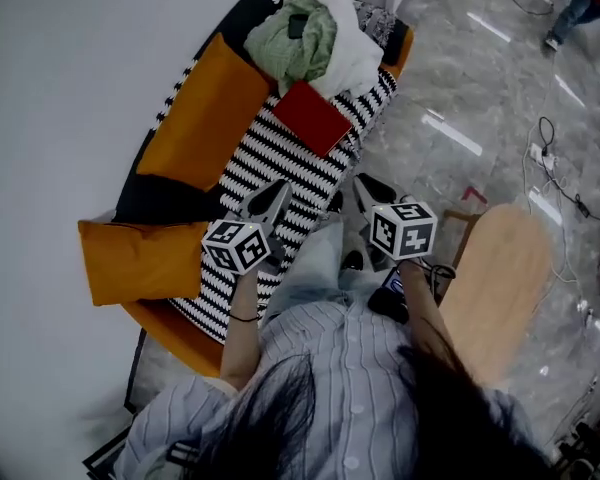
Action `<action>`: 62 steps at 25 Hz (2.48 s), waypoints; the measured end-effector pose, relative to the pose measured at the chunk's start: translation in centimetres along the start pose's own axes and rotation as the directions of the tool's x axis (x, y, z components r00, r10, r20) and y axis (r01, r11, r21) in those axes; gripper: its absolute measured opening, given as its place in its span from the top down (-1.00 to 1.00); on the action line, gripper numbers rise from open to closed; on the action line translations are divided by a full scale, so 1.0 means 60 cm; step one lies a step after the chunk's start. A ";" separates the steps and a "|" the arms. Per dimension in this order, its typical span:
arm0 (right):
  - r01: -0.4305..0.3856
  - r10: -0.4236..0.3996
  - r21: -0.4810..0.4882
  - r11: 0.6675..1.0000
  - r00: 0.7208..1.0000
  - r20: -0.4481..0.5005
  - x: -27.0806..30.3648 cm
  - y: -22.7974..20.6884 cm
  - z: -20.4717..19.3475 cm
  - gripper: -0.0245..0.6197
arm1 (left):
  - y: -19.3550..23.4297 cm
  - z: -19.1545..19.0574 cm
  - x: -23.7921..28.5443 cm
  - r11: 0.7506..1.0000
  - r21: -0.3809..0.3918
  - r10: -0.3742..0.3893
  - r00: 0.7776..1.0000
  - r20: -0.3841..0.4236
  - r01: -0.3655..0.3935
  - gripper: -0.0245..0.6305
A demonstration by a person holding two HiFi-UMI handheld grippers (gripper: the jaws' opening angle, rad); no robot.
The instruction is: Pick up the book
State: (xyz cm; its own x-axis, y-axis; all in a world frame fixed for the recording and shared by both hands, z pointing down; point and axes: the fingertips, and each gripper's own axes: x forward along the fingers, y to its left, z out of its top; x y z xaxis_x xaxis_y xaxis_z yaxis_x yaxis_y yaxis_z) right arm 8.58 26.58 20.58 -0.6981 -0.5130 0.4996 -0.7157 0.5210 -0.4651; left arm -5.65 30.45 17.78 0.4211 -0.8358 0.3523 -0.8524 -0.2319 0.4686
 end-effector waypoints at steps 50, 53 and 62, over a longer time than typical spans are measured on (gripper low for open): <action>0.096 0.026 0.278 0.956 0.914 -0.405 0.637 -0.395 -0.227 0.03 | 0.711 -0.190 0.633 0.925 0.208 -0.055 0.656 -0.753 0.317 -0.05; 0.143 0.019 0.367 0.919 0.914 -0.405 0.648 -0.414 -0.224 0.01 | 0.707 -0.195 0.653 0.921 0.136 -0.124 0.606 -0.786 0.365 -0.14; 0.199 -0.026 0.514 0.835 0.946 -0.324 0.681 -0.481 -0.255 0.01 | 0.703 -0.246 0.689 0.886 -0.255 -0.430 0.484 -0.762 0.386 -0.23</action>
State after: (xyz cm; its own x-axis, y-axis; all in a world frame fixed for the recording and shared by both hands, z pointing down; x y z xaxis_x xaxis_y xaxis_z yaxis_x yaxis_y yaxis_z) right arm 1.04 1.05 65.58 -0.6346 -0.2780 0.7211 -0.7472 -0.0176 -0.6644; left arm -19.64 -6.53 64.10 0.8067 0.0750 0.5862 -0.5137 -0.4015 0.7582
